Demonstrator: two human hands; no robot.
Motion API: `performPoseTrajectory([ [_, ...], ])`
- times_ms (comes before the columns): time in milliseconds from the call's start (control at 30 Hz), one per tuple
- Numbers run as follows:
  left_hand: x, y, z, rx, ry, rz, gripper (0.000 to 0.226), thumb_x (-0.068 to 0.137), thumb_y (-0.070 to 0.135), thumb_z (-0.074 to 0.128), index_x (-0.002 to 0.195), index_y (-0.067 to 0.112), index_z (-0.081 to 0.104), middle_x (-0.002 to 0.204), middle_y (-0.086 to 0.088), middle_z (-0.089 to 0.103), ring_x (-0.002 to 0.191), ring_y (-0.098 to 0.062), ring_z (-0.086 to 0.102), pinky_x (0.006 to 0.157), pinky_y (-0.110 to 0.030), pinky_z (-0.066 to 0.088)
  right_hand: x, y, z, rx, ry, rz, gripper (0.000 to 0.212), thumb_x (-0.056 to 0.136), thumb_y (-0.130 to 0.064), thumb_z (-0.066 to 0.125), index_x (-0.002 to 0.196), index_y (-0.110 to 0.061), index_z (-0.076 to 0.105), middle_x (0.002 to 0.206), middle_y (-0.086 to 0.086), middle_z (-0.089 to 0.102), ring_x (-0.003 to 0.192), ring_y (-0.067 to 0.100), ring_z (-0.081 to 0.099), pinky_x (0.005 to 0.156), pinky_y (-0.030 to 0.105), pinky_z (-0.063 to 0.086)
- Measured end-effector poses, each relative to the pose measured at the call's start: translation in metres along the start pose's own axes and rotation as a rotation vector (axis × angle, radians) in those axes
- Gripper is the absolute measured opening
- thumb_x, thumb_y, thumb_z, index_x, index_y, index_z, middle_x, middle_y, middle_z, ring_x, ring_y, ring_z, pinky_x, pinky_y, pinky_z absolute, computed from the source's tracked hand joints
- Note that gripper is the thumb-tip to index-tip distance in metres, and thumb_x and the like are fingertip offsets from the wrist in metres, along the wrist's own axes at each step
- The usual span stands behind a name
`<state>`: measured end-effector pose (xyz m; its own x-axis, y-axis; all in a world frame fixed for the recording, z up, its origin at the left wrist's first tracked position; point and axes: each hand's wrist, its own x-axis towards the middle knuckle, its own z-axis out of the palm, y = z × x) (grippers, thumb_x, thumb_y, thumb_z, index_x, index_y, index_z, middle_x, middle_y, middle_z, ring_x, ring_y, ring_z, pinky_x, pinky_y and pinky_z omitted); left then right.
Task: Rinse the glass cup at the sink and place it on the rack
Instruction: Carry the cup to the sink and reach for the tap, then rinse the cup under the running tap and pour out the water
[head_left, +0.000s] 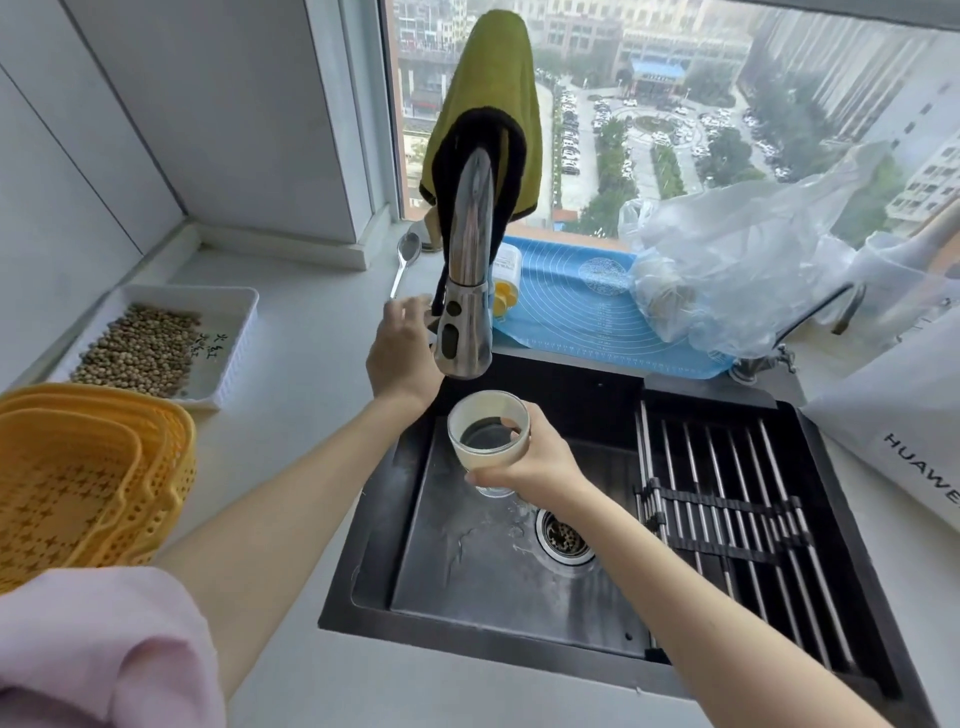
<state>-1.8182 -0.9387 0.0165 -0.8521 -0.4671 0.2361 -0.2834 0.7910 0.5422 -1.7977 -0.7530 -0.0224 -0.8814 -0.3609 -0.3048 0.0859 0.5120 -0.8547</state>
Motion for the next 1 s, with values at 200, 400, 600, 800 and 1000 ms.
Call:
performPoseTrajectory([
  [200,0.006,0.004,-0.003,0.052,-0.069,-0.025,0.039,0.072,-0.005,0.063,0.108,0.004,0.05,0.117,-0.016,0.049,0.09,-0.036,0.058,0.068,-0.038,0.044,-0.006,-0.003,0.004,0.059,0.032,-0.024,0.086,0.054,-0.021,0.095,0.129,-0.033,0.054,0.117,-0.015,0.067,0.112,0.001,0.06,0.098,0.026,0.049],
  [400,0.008,0.0,-0.006,0.068,-0.076,0.034,0.032,0.078,0.001,0.057,0.109,0.006,0.052,0.117,-0.015,0.052,0.101,-0.035,0.054,0.094,-0.041,0.038,-0.015,0.0,0.001,0.086,0.06,0.003,0.083,0.055,-0.021,0.096,0.123,-0.038,0.053,0.112,-0.019,0.066,0.106,-0.007,0.058,0.09,0.021,0.047],
  [600,0.001,-0.003,-0.022,0.123,-0.096,0.104,0.018,0.079,-0.006,0.046,0.09,-0.001,0.06,0.086,-0.026,0.065,0.088,-0.04,0.056,0.095,-0.04,0.035,-0.023,0.004,0.001,0.076,0.062,0.003,0.09,0.05,-0.029,0.096,0.13,-0.037,0.053,0.121,-0.017,0.065,0.112,0.0,0.059,0.1,0.024,0.046],
  [800,-0.011,0.004,-0.025,0.067,-0.054,0.082,0.022,0.08,-0.011,0.04,0.086,-0.006,0.06,0.084,-0.031,0.064,0.086,-0.042,0.054,0.084,-0.042,0.04,-0.034,-0.001,0.008,0.073,0.01,0.003,0.082,0.058,-0.018,0.095,0.127,-0.036,0.053,0.115,-0.017,0.067,0.102,-0.006,0.06,0.075,0.009,0.043],
  [1000,-0.01,0.007,-0.034,0.041,-0.091,0.072,0.023,0.081,-0.009,0.041,0.091,-0.007,0.061,0.091,-0.032,0.065,0.09,-0.044,0.053,0.082,-0.042,0.039,-0.033,-0.003,0.018,0.036,0.022,0.005,0.076,0.058,-0.021,0.094,0.12,-0.038,0.054,0.108,-0.018,0.068,0.104,0.0,0.062,0.079,0.014,0.046],
])
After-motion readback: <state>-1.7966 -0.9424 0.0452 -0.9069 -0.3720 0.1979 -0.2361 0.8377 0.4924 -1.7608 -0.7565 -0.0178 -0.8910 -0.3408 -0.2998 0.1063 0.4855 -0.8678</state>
